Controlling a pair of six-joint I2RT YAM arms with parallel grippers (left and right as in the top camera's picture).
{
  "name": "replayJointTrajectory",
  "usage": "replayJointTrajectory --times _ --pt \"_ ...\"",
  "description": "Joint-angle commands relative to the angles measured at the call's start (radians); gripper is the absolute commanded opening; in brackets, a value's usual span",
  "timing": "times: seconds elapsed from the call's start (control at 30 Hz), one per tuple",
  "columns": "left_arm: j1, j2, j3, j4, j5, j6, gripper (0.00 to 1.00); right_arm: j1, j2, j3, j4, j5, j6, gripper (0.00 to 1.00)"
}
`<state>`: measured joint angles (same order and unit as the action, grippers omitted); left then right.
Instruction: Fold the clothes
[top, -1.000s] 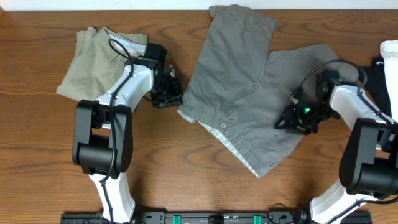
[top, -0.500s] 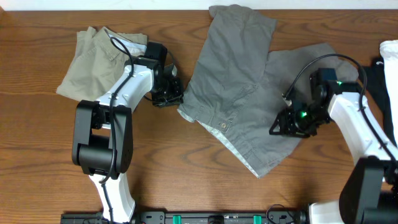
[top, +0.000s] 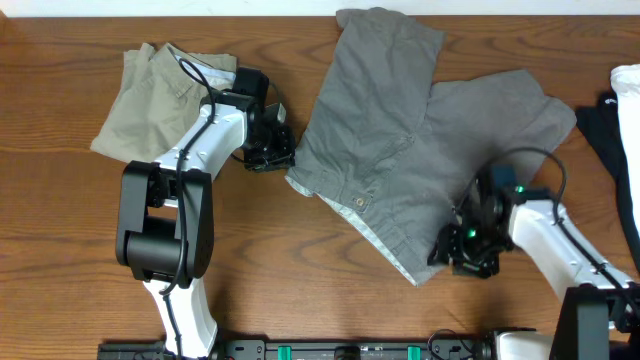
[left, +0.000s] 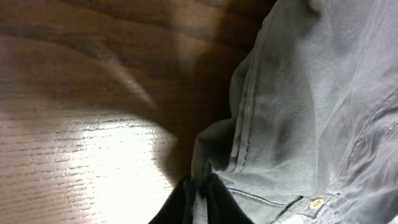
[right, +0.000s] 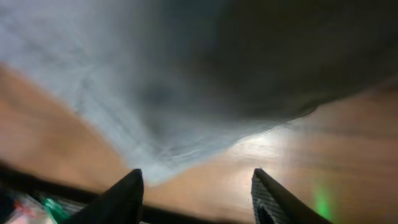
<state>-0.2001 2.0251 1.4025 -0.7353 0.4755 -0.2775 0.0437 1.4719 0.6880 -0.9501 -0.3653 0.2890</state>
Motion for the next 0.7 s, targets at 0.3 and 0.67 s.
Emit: replayJointTrajectory --times 0.3,0.67 --pt "0.001 -0.032 0.021 -0.008 0.010 0.023 0.16 0.009 -0.013 -0.119 0.251 -0.028 0.232 0.10" --pt "-0.002 -0.032 0.021 -0.203 0.028 0.036 0.49 0.006 -0.086 0.078 0.146 0.043 0.074 0.01"
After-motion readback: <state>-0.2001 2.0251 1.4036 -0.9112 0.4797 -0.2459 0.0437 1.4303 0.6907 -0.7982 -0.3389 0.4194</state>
